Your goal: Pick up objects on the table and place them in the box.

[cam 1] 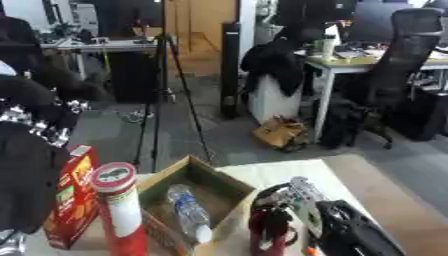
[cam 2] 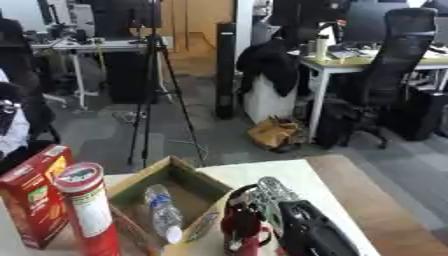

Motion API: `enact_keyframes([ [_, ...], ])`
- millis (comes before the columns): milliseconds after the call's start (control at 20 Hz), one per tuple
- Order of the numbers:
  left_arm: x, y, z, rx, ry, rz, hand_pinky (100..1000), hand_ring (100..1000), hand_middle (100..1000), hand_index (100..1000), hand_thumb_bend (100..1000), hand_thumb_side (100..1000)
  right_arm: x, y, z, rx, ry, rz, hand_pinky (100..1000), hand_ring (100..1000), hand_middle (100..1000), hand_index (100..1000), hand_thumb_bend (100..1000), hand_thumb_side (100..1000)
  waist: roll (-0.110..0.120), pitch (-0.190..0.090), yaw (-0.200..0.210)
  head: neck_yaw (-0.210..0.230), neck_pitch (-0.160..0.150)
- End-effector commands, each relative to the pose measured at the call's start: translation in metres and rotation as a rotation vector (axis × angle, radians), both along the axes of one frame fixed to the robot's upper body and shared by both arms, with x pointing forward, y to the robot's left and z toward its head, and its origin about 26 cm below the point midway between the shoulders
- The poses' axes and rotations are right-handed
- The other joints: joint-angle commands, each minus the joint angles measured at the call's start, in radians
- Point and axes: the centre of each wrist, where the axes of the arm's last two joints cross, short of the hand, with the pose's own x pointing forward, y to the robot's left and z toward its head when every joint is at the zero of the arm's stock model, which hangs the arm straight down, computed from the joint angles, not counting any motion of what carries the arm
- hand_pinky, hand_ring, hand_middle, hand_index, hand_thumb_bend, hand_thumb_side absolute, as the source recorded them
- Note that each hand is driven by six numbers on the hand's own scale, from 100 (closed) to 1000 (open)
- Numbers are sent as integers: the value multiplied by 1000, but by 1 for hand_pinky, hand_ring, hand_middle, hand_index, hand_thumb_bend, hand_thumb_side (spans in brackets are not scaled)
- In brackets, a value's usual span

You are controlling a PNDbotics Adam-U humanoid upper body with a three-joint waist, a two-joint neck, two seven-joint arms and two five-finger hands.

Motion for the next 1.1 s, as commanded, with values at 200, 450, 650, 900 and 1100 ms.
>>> enact_keyframes([
  [200, -2, 0, 6, -8, -24, 2, 977, 674, 625, 613, 100, 769, 2, -2, 18, 16, -44, -4, 259, 694, 678, 838, 525, 348, 3, -16, -2, 0, -11],
  [450, -2, 0, 6, -7, -27, 1, 978, 674, 625, 613, 100, 766, 2, -1, 22, 25, -61, -5, 215, 668, 632, 813, 502, 340, 6, -16, -4, -1, -11],
  [650, -2, 0, 6, -8, -27, 1, 978, 674, 625, 613, 100, 766, 1, 0, 24, 31, -78, -7, 204, 663, 620, 800, 490, 340, 8, -17, -6, -3, -12],
  [900, -2, 0, 6, -9, -29, 1, 979, 674, 625, 613, 100, 764, 0, 0, 25, 36, -85, -10, 190, 652, 604, 780, 469, 347, 10, -17, -7, -3, -14],
  [1100, -2, 0, 7, -10, -31, 0, 979, 673, 625, 613, 100, 763, 0, 1, 25, 42, -91, -7, 189, 665, 607, 792, 466, 365, 11, -17, -7, -3, -15],
])
